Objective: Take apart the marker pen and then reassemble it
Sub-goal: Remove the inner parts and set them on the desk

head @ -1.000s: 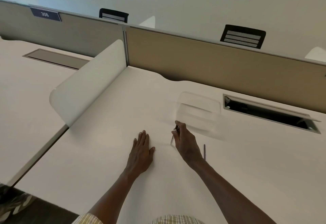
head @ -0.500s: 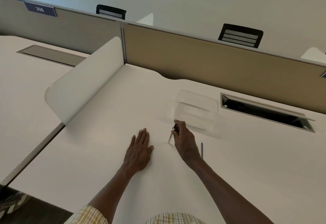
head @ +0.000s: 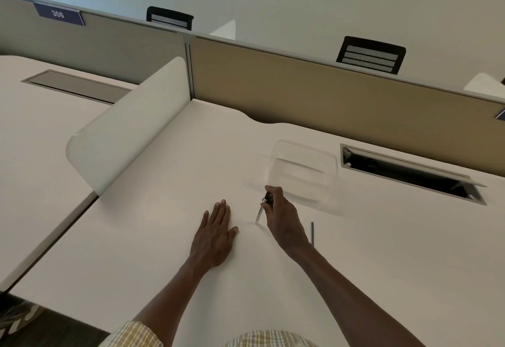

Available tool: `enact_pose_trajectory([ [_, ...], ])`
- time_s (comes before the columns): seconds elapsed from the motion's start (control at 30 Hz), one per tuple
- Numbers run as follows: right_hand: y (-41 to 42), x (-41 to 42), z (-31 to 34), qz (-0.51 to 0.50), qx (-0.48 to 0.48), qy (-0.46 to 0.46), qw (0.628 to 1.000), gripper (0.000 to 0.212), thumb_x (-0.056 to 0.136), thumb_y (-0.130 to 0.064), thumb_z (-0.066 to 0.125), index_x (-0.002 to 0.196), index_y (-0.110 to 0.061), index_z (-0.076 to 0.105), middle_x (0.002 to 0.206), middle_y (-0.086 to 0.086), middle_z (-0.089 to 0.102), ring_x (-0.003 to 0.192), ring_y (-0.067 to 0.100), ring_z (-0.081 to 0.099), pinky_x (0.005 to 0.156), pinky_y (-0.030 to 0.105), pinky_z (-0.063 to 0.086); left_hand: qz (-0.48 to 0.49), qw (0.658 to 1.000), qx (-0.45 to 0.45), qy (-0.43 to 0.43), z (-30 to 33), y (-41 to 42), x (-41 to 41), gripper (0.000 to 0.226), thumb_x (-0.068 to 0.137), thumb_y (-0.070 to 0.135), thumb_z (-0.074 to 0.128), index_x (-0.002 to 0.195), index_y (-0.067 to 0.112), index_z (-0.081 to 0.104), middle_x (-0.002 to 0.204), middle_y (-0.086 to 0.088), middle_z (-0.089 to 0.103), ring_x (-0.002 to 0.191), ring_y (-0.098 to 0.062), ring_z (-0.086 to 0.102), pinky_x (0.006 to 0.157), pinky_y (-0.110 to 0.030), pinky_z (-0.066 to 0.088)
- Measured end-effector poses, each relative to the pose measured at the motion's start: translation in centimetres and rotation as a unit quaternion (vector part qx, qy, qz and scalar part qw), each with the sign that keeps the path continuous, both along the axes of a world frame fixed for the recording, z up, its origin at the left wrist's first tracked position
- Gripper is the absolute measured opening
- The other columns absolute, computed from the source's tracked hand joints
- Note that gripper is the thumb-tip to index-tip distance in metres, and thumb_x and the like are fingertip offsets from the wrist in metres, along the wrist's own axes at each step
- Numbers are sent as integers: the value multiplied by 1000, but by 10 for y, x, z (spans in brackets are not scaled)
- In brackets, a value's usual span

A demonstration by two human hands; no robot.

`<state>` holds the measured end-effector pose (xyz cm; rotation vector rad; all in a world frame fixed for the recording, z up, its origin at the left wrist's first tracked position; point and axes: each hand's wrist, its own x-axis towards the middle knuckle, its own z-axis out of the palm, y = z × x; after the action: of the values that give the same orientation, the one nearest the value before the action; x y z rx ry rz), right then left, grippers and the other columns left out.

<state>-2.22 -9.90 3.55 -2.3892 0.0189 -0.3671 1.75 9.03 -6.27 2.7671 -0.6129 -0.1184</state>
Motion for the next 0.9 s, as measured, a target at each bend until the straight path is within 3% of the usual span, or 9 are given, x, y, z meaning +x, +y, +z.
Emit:
enact_pose_trajectory([
  [0.17, -4, 3, 3, 3, -15, 10, 1000, 36, 95, -13, 56, 123, -25, 38, 93, -7, 60, 83, 11, 59, 75, 28, 50, 1, 1000, 0, 1, 0, 0, -1, 77, 91, 55, -2, 154, 11, -1, 163, -2, -9, 149, -14, -13, 120, -33, -8],
  [0.4, -2, 1, 3, -3, -16, -1, 1000, 35, 95, -12, 57, 123, -23, 39, 93, -6, 61, 81, 7, 56, 75, 27, 50, 3, 1000, -5, 3, 0, 0, 0, 79, 90, 55, -2, 154, 10, 1, 163, -2, -7, 149, -14, -11, 120, -33, -8],
  [0.9, 2, 8, 16, -19, 11, -46, 999, 34, 96, -11, 57, 124, -19, 40, 96, -3, 63, 82, 13, 60, 73, 22, 47, 3, 1000, 2, 4, 1, 0, 0, 79, 89, 56, -4, 154, 12, 0, 163, 0, -9, 149, -13, -12, 121, -34, -6],
])
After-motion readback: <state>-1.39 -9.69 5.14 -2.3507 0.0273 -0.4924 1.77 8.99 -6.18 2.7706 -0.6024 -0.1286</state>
